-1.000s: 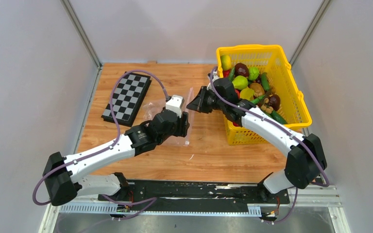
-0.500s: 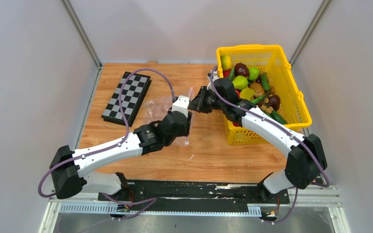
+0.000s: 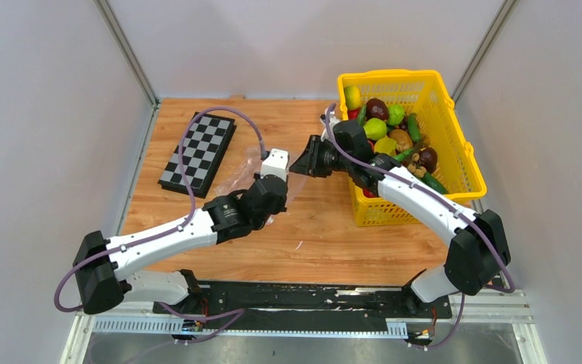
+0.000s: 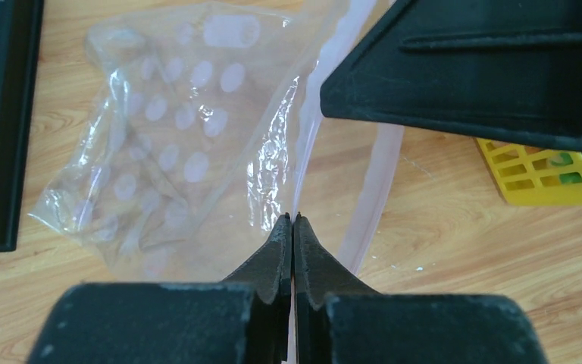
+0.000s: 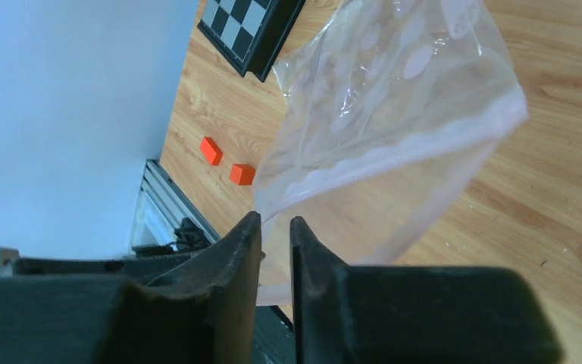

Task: Place the food in the zip-top bag and seal the zipper
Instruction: Pick up the zipper food storage bag at the center of the board, then open the zipper of the food storage bag.

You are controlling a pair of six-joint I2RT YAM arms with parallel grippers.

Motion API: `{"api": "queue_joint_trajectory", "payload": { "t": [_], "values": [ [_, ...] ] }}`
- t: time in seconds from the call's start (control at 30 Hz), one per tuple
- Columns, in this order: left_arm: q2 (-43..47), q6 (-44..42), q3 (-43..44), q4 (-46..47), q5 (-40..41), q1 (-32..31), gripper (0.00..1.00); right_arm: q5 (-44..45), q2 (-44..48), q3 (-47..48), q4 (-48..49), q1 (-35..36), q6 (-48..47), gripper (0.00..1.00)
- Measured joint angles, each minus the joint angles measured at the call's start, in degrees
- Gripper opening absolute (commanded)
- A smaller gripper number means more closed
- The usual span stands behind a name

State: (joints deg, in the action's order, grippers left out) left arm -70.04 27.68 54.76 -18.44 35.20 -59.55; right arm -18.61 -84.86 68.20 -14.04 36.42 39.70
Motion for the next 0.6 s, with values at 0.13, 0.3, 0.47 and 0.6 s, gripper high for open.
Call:
{"api": "queue_joint_trajectory", "payload": {
  "t": [0.13, 0.3, 0.47, 0.6],
  "values": [
    [2.1, 0.1, -0.6, -0.1, 1.4, 0.0, 0.00, -3.0, 0.6, 1.0, -0.9, 0.0, -3.8, 0.43],
    [3.6, 0.2, -0.7, -0.2, 2.6, 0.0, 0.00, -4.0, 4.5, 1.0, -3.3, 0.0, -6.8, 0.43],
    [4.6, 0.5, -0.7, -0.2, 2.6, 0.0, 0.00, -0.4, 9.4, -2.3, -2.7, 0.0, -6.2, 0.42],
    [5.5, 0.5, -0.7, -0.2, 2.3, 0.0, 0.00, 0.5, 7.9, -5.3, -1.2, 0.0, -3.5, 0.42]
  ]
}}
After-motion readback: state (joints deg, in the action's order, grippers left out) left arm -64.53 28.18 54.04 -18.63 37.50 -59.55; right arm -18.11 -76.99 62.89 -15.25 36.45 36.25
